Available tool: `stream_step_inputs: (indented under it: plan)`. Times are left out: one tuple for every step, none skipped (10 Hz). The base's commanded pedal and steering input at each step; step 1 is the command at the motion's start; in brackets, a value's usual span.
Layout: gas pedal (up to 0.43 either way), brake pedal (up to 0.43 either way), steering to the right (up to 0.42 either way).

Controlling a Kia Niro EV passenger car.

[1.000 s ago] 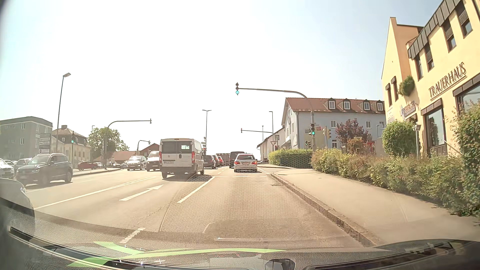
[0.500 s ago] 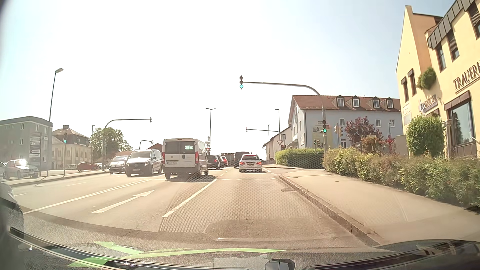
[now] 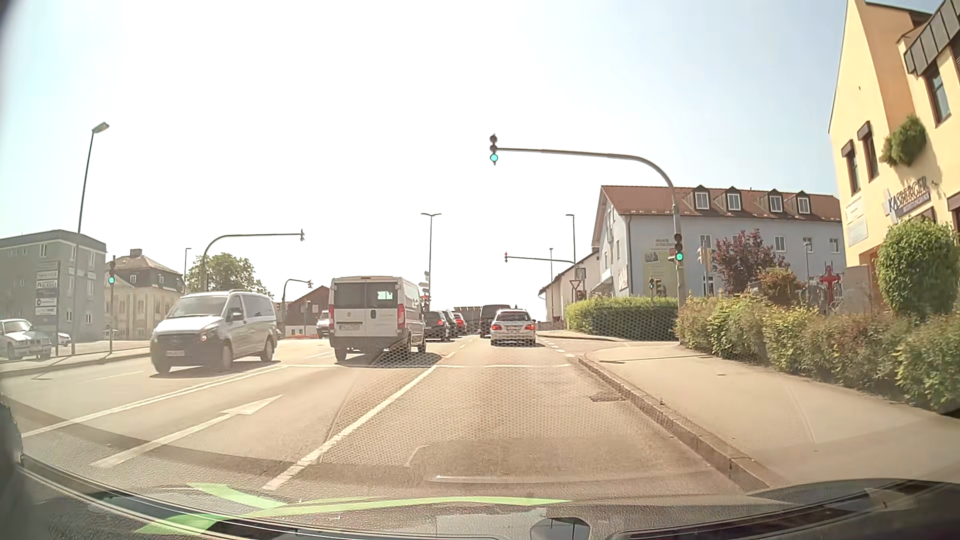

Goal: Follow the waypoints while adhering to traffic rules and regulations

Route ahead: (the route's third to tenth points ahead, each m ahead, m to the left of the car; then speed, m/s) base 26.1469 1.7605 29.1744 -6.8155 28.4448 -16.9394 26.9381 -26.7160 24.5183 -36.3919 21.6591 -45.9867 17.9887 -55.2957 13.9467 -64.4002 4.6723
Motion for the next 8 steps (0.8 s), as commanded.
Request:
stream_step_inputs:
  plan:
    - [0.299,0.0,-0.034]
    - [0.197,0.0,-0.028]
    - [0.197,0.0,-0.02]
    - [0.197,0.0,-0.016]
    - [0.197,0.0,-0.013]
    - [0.197,0.0,-0.011]
    - [0.197,0.0,-0.008]
    - [0.197,0.0,-0.003]
